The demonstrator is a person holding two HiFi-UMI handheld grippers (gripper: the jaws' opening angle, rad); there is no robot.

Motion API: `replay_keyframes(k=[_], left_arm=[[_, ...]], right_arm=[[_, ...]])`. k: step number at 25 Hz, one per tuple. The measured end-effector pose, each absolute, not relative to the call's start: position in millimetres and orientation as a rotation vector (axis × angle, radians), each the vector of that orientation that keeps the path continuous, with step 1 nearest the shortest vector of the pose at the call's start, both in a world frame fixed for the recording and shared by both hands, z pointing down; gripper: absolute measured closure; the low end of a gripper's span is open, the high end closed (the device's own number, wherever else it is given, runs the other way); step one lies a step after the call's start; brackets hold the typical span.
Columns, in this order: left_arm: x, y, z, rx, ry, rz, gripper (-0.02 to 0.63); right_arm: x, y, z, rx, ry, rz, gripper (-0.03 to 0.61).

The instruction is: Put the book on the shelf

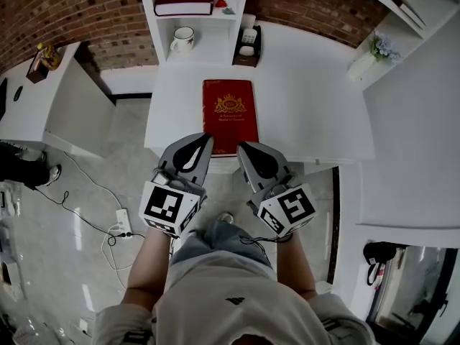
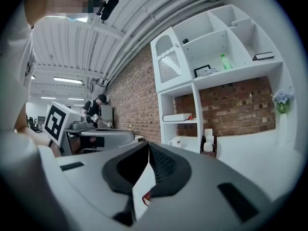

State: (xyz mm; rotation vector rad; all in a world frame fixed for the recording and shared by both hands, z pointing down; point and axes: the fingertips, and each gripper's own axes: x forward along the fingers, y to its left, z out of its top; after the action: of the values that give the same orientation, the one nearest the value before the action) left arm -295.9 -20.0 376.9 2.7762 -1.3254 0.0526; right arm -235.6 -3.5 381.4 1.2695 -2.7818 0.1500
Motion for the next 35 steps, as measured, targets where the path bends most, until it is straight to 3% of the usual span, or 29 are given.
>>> replay_keyframes(k=[35], left_arm=[[-300.5,-163.2,470.9,2.496,-1.328,0.240,0.598]], right_arm=[[-211.4,-146.6,448.1,1.203,-2.708,0.367,0.540]])
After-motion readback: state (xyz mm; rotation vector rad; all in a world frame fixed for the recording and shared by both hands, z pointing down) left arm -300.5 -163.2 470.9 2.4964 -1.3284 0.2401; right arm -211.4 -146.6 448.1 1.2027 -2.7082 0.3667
